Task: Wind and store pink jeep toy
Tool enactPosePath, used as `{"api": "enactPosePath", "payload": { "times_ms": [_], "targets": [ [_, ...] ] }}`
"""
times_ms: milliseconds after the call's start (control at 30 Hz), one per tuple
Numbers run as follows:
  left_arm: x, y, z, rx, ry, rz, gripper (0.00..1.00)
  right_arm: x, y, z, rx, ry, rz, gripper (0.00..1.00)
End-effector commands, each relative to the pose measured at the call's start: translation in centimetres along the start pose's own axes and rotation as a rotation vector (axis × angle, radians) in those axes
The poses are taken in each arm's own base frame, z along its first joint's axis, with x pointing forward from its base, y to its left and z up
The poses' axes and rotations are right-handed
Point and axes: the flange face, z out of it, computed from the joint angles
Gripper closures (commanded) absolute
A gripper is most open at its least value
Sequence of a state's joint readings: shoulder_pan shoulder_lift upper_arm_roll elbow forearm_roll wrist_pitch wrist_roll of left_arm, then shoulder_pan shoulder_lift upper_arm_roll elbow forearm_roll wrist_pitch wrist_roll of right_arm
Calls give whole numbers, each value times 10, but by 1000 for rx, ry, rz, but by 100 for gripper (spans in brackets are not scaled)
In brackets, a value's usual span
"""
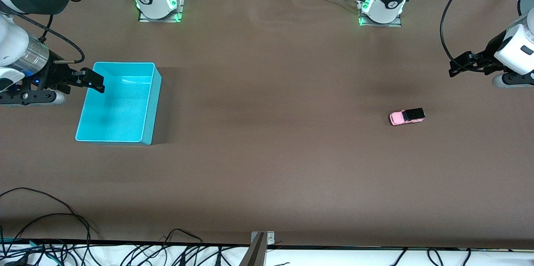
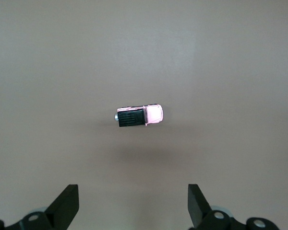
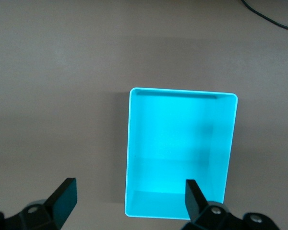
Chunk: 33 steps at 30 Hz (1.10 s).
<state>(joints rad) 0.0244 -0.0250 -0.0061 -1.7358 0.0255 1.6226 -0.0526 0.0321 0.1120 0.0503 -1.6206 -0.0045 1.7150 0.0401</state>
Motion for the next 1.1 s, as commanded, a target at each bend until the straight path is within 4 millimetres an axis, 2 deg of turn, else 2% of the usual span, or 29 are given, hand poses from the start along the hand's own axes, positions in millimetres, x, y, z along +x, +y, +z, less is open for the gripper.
{"api": "enactPosePath", "payload": {
  "times_ms": [0, 133, 200, 367, 601, 868, 1068],
  "targets": [
    [2, 14, -1, 26, -9, 38, 0, -2, -3, -4, 13, 11, -6, 0],
    [-4, 11, 6, 33, -17, 34, 0, -2, -6, -4, 13, 11, -11, 0],
    [-1, 8, 17, 32, -19, 31, 0, -2, -7, -4, 12, 11, -13, 0],
    [0, -18, 36, 13, -21, -17, 0, -2, -6, -4, 8, 13, -12, 0],
    [-1, -18, 55, 12, -43, -17, 0, -1, -6, -3, 9, 19, -12, 0],
    [1, -17, 107, 10, -9, -14, 0, -1, -5, -3, 9, 19, -10, 0],
    [-1, -18, 131, 9, -14, -17, 0, -1, -6, -3, 10, 14, -10, 0]
  ]
}}
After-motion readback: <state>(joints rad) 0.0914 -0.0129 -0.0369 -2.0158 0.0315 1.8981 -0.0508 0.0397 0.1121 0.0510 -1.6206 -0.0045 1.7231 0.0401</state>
